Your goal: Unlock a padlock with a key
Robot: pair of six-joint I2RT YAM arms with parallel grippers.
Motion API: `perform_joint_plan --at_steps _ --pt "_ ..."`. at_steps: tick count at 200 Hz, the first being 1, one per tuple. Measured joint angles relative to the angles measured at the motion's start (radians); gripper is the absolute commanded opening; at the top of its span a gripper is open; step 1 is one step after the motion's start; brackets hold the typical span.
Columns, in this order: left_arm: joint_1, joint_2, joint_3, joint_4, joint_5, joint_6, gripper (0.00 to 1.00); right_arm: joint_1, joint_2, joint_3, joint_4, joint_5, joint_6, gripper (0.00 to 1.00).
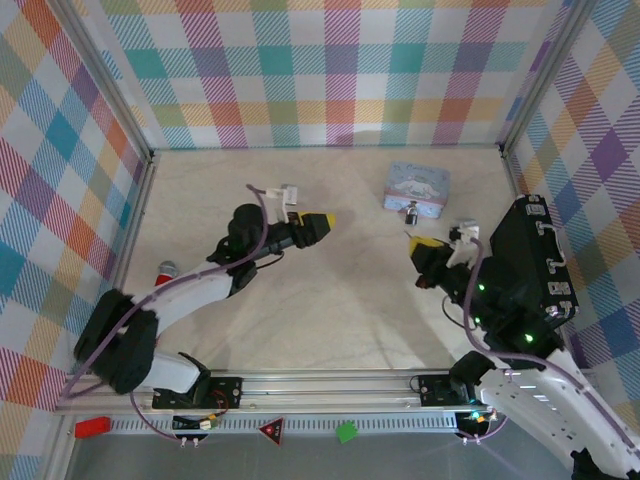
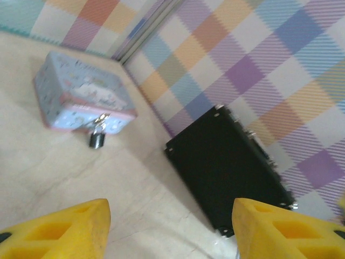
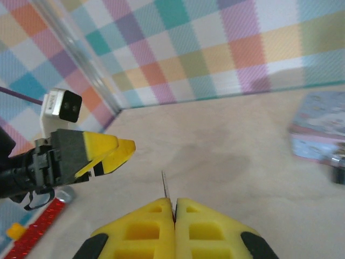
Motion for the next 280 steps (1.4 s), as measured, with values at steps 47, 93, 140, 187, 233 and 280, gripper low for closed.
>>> perform_joint_plan --at_steps 47,93,140,187,233,280 --pt "-0.109 0.387 0.265 0.010 -0.063 0.023 0.61 0.000 -0.173 0.048 -0.204 0.074 -0.008 0.00" --pt "-0.200 0.706 0.560 -0.056 -0.176 0.026 0.62 0.000 -0.245 0.093 -0.302 0.047 0.012 0.00" --pt "-0.251 0.908 0.806 -0.196 -0.311 0.036 0.62 0.000 -0.304 0.091 -0.319 0.008 0.021 0.00" --pt "-0.261 1.050 1.038 -0.340 -0.408 0.093 0.63 0.000 -0.321 0.026 -0.312 -0.028 0.025 0.00" --pt "-0.263 1.167 1.257 -0.459 -0.462 0.112 0.62 0.000 -0.339 -0.009 -0.281 -0.046 0.024 0.00" --pt "-0.267 1.305 1.535 -0.613 -0.472 0.123 0.59 0.000 -0.382 -0.076 -0.209 -0.084 0.033 0.00"
